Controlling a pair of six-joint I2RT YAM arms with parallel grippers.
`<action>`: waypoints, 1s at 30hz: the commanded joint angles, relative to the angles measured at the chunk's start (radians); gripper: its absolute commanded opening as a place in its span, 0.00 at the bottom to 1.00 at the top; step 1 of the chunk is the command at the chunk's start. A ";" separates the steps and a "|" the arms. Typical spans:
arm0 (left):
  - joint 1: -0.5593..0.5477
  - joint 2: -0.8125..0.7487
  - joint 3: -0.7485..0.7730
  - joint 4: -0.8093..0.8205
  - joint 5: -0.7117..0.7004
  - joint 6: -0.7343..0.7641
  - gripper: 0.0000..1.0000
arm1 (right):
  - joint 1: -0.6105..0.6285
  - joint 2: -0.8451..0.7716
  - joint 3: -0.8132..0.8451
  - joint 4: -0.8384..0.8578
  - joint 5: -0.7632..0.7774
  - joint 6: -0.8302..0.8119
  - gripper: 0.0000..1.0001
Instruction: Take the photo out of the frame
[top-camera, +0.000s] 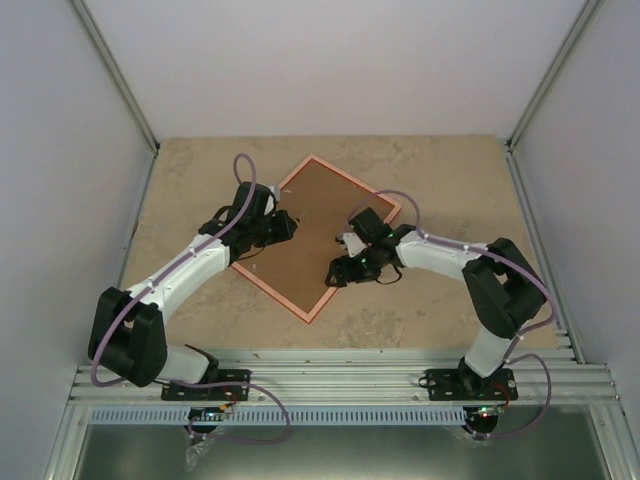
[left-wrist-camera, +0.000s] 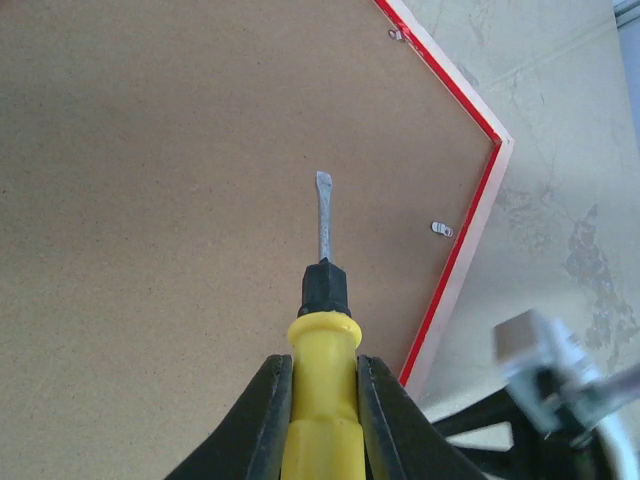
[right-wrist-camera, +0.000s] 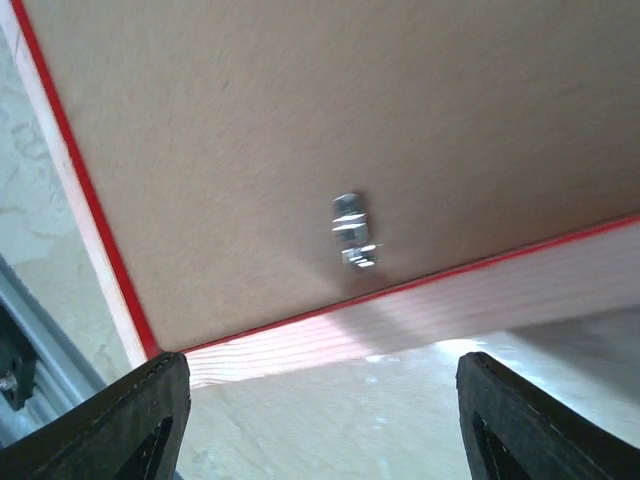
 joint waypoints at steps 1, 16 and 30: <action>0.009 -0.019 -0.012 0.021 0.016 -0.003 0.00 | -0.107 -0.077 0.046 -0.077 0.026 -0.112 0.73; 0.009 -0.013 0.002 -0.015 0.019 0.000 0.00 | -0.472 0.131 0.271 0.143 0.075 -0.215 0.73; 0.009 -0.028 0.008 -0.063 0.003 0.012 0.00 | -0.525 0.441 0.542 0.134 0.067 -0.276 0.73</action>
